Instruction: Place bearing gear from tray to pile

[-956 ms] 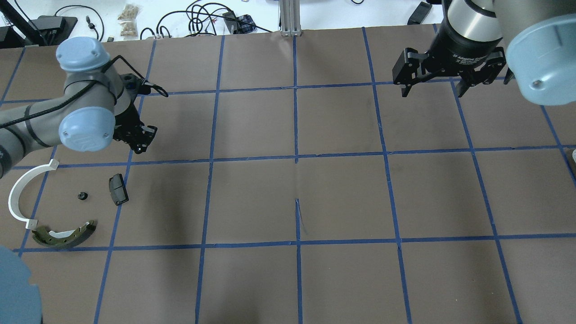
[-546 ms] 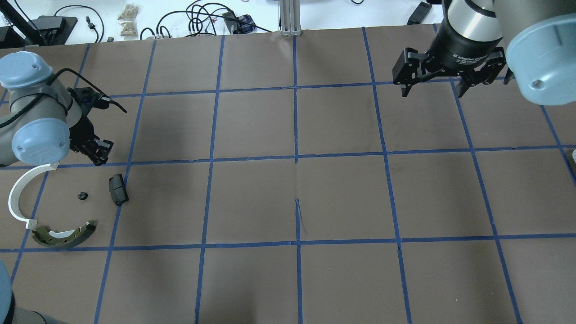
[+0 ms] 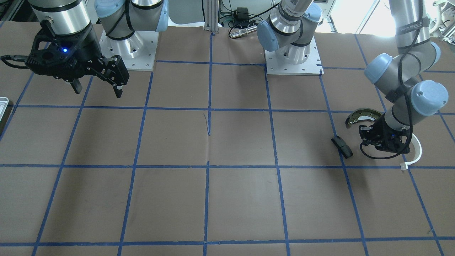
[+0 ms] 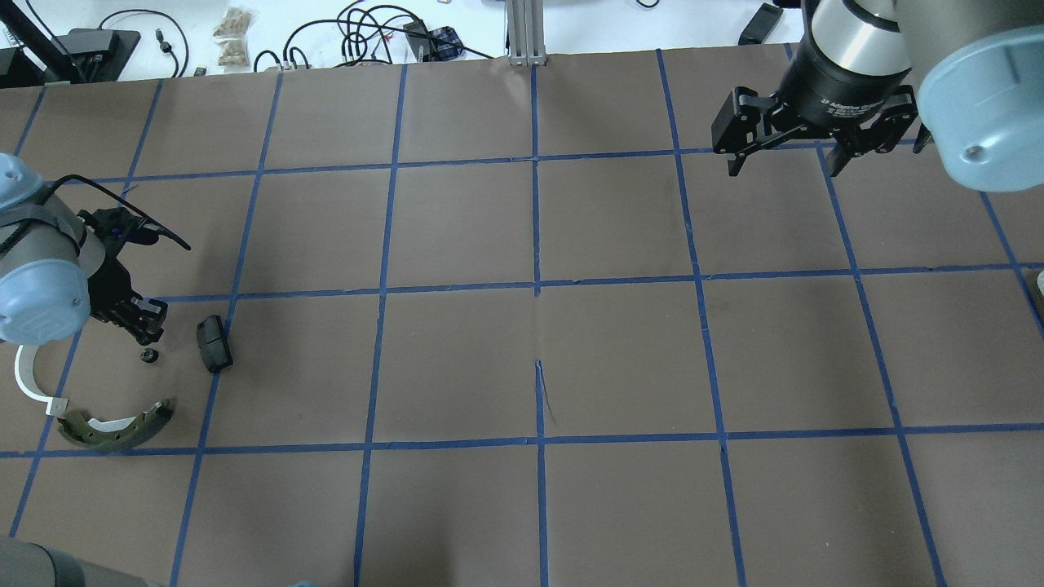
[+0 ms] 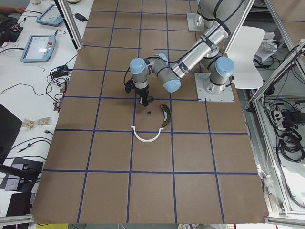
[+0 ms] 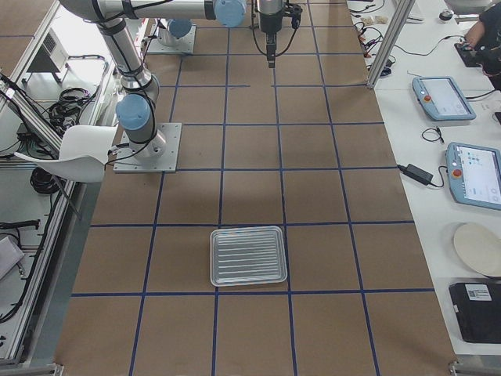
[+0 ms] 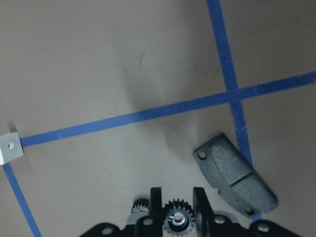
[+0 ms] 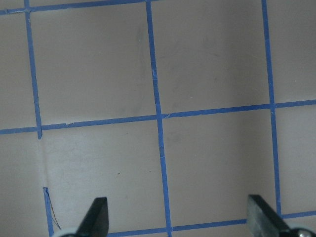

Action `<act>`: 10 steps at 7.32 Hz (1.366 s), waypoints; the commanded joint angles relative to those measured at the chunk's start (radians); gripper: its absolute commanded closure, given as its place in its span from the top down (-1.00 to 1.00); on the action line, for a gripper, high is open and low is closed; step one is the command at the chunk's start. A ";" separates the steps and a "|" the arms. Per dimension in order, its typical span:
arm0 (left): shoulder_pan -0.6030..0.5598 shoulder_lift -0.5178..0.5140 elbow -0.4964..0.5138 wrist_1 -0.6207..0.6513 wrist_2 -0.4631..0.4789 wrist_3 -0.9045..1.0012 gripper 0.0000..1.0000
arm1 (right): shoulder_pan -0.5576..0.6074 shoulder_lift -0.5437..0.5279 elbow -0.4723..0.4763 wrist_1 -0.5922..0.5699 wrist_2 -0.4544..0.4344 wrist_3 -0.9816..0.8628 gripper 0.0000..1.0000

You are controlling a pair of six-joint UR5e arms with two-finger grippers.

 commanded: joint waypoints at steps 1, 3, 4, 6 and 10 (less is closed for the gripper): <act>0.002 -0.011 -0.011 0.012 -0.002 0.023 -1.00 | 0.000 0.000 0.000 0.000 0.000 0.000 1.00; 0.001 -0.006 -0.029 0.011 -0.002 0.023 -0.68 | 0.000 0.000 0.000 0.000 0.002 0.000 1.00; 0.001 -0.012 -0.041 0.018 0.001 0.021 -0.24 | 0.000 0.000 0.000 0.000 0.000 0.000 1.00; 0.001 -0.008 -0.037 0.035 0.003 0.017 0.54 | 0.000 -0.002 0.000 0.000 0.000 0.000 1.00; -0.253 0.095 0.147 -0.170 -0.025 -0.201 0.97 | 0.000 -0.002 0.000 0.000 0.000 0.000 1.00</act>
